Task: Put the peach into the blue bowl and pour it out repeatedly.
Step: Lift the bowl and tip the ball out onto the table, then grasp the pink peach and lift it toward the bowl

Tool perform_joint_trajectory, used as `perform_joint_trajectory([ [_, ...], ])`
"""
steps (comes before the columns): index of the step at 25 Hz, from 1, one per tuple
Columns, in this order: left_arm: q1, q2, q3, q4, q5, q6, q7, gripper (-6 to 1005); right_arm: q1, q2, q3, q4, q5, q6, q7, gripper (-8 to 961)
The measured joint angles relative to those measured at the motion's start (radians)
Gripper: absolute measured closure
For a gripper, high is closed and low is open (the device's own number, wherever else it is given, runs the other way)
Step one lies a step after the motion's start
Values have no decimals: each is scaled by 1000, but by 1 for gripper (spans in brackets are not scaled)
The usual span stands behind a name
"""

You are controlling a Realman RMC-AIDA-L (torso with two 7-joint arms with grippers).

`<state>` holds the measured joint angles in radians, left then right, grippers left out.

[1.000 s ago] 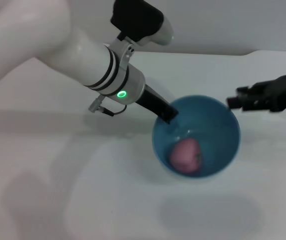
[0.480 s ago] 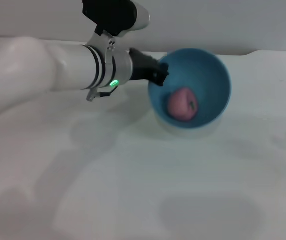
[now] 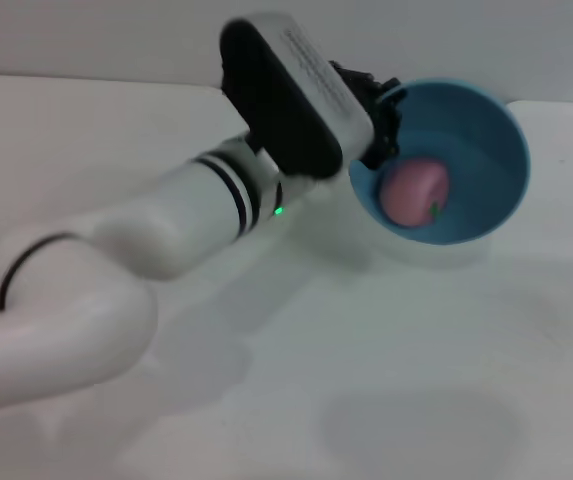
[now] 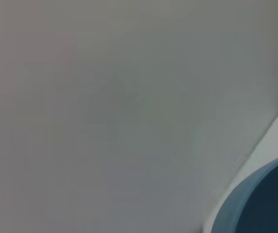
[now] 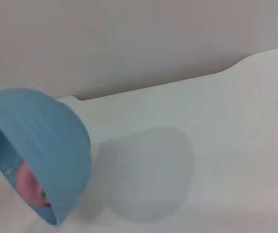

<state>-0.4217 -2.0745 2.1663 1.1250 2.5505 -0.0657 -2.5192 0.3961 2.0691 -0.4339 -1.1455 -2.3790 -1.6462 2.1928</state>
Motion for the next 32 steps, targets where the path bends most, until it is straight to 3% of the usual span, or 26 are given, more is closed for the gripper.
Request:
perform_joint_trajectory([
  [6, 16, -4, 137, -78, -10, -245, 247, 999, -1, -1, 6, 0, -1, 0, -1, 416],
  [13, -12, -4, 317, -177, -257, -541, 657, 1000, 8, -3, 6, 4, -1, 2, -2, 417],
  [18, -44, -4, 400, -228, -385, -622, 785, 1000, 9, -3, -4, 6, 2, 5, -2, 417],
  [22, -46, -4, 400, -238, -414, -626, 783, 1000, 11, -2, -11, 10, 3, 3, -3, 416],
  [27, -68, -4, 352, -220, -582, -565, 779, 1001, 17, -2, -56, 38, 6, 0, -4, 416],
  [30, -74, -2, 232, -177, -692, -408, 779, 1001, 23, -2, -80, 54, 6, 1, -4, 416],
  [32, -75, 3, 107, -146, -767, -253, 779, 1001, 30, -3, -107, 70, 6, 5, -4, 416],
])
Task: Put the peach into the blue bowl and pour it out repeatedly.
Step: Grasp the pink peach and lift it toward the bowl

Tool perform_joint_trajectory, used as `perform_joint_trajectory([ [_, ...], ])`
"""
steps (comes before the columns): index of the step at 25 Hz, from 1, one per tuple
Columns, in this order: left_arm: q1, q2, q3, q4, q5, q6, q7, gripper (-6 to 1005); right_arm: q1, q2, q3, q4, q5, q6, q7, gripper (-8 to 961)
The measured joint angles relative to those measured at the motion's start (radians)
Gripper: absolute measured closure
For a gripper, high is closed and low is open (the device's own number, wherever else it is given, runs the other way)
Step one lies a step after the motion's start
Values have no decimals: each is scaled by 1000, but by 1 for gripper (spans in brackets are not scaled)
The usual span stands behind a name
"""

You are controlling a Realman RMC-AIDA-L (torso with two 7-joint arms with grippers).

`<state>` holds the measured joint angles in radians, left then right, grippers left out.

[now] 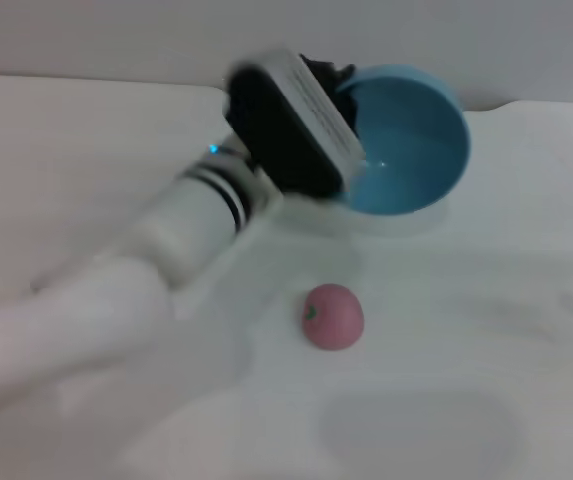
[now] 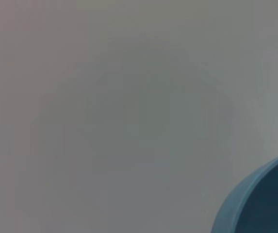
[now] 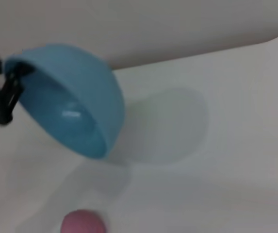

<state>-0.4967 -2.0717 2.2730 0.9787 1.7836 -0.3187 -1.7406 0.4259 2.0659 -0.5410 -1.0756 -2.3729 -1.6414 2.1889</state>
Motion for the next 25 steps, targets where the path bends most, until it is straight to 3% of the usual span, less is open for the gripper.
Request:
perform_joint_trajectory([
  [3, -7, 4, -268, 16, -103, 377, -18, 1001, 11, 0, -40, 11, 0, 4, 0, 417],
  [5, -16, 8, -361, 10, -116, 511, -47, 1001, 20, 0, -73, 14, 0, 5, 0, 417],
  [8, -61, 19, -582, -39, -108, 816, -154, 1000, 39, 2, -114, 25, 2, 8, 0, 417],
  [11, -103, 23, -745, -81, -18, 1018, -251, 999, 67, 3, -152, 53, 2, 15, -6, 417],
  [17, -167, 23, -926, -69, 405, 1272, -544, 999, 129, 4, -259, 141, 4, 77, -46, 416],
  [25, -137, 23, -1085, 16, 656, 1396, -722, 1000, 183, 9, -503, 228, 99, 229, -91, 414],
])
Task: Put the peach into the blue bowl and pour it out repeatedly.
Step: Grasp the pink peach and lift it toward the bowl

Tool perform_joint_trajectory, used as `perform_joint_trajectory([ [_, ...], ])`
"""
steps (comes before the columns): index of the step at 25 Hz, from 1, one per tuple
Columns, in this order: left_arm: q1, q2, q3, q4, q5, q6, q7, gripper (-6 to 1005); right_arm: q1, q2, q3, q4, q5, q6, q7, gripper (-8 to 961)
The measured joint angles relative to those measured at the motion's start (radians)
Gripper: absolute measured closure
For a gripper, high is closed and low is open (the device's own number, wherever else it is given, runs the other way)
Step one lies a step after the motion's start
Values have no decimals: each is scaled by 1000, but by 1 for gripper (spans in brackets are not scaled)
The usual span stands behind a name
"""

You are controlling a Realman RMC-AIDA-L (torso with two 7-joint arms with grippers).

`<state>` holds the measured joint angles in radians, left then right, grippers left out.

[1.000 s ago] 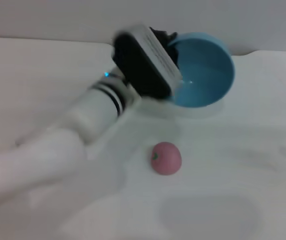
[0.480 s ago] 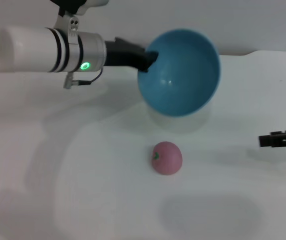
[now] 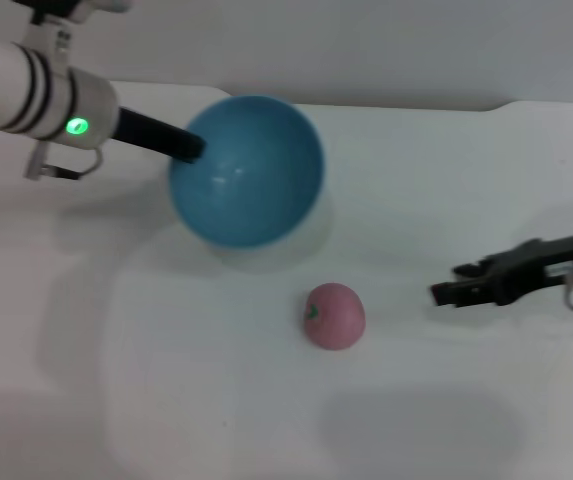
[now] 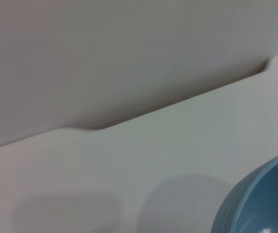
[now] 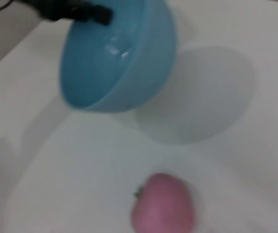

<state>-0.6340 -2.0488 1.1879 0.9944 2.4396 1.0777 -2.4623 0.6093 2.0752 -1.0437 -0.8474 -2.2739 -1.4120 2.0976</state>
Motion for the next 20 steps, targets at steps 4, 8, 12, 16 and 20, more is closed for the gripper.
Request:
perform_joint_trajectory([
  [4, 30, 0, -44, 50, 58, 37, -29, 1000, 21, 0, -134, 56, 148, 49, -92, 414],
  [8, 39, 0, -46, 60, 63, 49, -30, 999, 78, 0, -205, 144, 248, 72, -172, 413],
  [12, 40, -1, -42, 60, 66, 53, -30, 1000, 125, 4, -268, 221, 268, 170, -191, 410],
  [16, 39, -1, -40, 62, 67, 57, -30, 1000, 130, 9, -316, 241, 277, 269, -185, 407],
  [20, 33, -2, -39, 62, 68, 58, -30, 999, 131, 10, -320, 279, 317, 308, -186, 408],
])
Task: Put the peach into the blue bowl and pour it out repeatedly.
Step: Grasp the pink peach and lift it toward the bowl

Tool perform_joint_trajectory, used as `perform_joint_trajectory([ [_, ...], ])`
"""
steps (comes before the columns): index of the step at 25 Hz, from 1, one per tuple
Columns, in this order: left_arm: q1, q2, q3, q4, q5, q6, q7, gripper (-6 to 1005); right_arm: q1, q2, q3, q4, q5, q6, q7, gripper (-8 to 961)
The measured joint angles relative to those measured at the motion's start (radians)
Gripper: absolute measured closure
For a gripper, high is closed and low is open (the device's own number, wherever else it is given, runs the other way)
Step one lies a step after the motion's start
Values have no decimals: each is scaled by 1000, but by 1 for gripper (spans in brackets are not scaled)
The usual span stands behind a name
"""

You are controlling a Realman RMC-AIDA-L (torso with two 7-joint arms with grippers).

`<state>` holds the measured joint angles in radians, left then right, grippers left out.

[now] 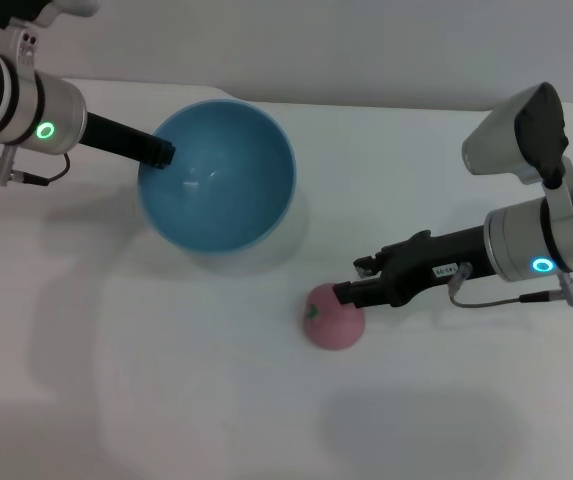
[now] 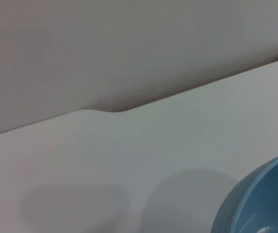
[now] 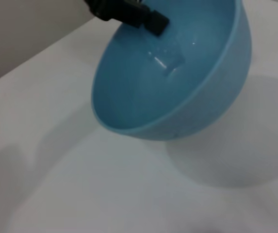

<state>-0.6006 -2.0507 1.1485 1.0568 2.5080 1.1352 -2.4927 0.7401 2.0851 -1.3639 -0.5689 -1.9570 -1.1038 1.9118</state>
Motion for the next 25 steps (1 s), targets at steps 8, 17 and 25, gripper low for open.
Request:
perform_joint_trajectory([
  [8, -16, -3, 3, 0, 1, -4, 0, 999, 2, 3, -129, 86, 114, 96, -3, 407],
  [17, -17, -5, 8, -1, -1, -5, 0, 1000, -5, 3, -198, 104, 167, 150, 0, 408],
  [25, -18, -5, 31, -2, -1, -4, 0, 1000, -40, -9, -192, 86, 224, 136, -2, 623],
])
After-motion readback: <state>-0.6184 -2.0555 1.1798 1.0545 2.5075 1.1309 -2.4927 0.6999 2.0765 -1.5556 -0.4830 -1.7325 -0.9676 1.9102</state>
